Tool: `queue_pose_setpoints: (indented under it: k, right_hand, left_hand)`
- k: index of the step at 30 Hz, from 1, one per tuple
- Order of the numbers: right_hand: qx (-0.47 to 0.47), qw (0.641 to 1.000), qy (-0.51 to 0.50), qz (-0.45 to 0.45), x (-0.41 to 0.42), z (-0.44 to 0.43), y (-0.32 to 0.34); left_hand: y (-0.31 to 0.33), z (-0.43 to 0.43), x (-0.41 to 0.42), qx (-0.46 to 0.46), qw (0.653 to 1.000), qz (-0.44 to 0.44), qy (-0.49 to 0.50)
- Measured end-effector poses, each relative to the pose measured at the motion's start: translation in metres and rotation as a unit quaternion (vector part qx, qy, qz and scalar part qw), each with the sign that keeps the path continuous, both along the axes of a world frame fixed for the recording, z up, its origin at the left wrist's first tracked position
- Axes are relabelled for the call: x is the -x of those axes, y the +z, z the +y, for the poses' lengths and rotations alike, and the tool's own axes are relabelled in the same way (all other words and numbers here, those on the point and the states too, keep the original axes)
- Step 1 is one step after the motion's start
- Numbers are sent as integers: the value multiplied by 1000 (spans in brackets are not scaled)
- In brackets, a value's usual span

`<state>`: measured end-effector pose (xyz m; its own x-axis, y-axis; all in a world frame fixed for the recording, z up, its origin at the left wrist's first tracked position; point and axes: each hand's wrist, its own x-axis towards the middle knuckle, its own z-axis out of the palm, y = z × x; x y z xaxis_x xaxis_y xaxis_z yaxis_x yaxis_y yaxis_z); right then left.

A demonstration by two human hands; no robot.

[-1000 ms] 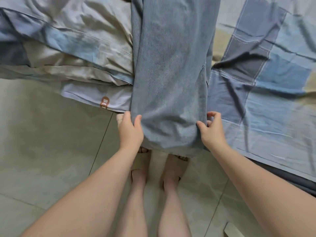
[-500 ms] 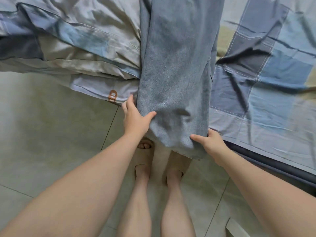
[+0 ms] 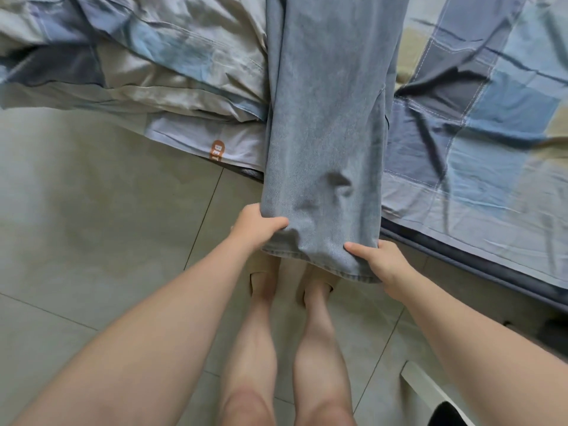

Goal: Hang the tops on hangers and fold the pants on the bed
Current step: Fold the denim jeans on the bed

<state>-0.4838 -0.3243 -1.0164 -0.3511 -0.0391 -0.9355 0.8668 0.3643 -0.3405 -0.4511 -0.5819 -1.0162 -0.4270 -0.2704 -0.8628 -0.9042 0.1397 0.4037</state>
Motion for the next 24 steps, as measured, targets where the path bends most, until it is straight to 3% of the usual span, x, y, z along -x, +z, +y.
queue_pose_setpoints:
  k: [4, 13, 24]
  right_hand:
    - [-12, 996, -85, -11, -25, -2, 30]
    - [-32, 985, -169, -17, -28, -29, 138]
    - [1, 966, -258, 20, -19, -80, 292]
  left_hand:
    - [21, 8, -15, -25, 999, 12, 42]
    - [117, -20, -40, -27, 994, 18, 101]
    - [281, -81, -11, -22, 999, 24, 3]
